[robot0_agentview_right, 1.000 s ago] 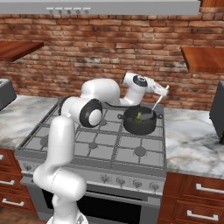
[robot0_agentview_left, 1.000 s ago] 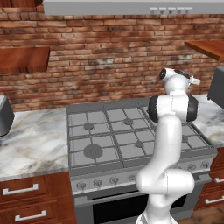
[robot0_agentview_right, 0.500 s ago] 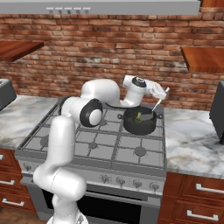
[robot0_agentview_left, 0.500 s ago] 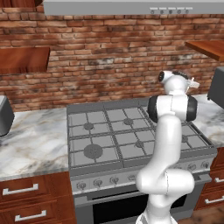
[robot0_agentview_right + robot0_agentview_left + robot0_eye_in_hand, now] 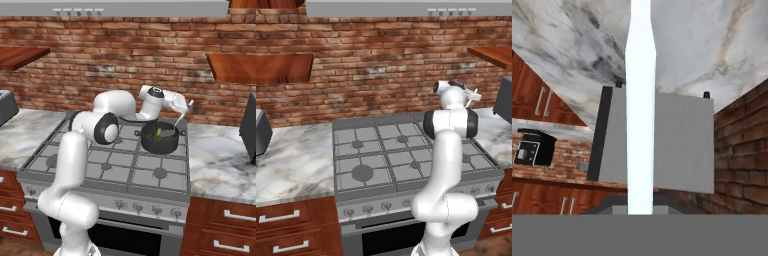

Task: Put the tomato and broccoli in the pot. Retrieve the spatula and lightly stir the vegetables in the pot.

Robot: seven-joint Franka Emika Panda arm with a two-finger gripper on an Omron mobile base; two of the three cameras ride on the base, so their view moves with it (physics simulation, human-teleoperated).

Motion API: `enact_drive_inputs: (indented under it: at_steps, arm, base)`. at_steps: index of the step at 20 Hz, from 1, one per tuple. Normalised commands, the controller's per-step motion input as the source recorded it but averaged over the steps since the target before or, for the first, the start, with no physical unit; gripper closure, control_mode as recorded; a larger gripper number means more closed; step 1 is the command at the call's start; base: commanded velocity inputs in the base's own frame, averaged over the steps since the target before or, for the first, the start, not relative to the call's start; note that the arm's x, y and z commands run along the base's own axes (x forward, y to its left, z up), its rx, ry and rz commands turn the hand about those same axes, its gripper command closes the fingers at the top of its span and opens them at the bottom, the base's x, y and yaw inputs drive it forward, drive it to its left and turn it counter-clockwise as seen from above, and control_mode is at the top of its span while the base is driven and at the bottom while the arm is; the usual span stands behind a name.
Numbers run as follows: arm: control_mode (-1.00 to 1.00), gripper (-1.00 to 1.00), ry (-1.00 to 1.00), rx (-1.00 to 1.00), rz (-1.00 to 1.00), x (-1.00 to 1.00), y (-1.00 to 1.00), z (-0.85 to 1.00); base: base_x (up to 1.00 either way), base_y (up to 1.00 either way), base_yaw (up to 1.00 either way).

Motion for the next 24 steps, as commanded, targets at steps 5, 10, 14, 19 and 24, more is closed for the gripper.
enact_drive_inputs:
  at_steps: [5,10,14,19,24]
  arm:
    - [-1.0,1.0,0.06,-0.09,-0.12,0.0,0.03,0.0]
    - [-1.0,1.0,0.05,-0.12,-0.08,0.02,0.06,-0.01]
    - [-1.0,1.0,0.0,-0.09,-0.04,0.13,0.21,0.07]
    - [-1.0,1.0,-0.02,-0.02,-0.02,-0.02,0.25,-0.06]
    - [-1.0,1.0,-0.05,0.0,-0.02,-0.47,0.29,-0.31]
  base:
    - [0.0,0.0,0.0]
    - [0.0,0.0,0.0]
    - [0.0,0.0,0.0]
    - [0.0,0.0,0.0]
    - [0.0,0.0,0.0]
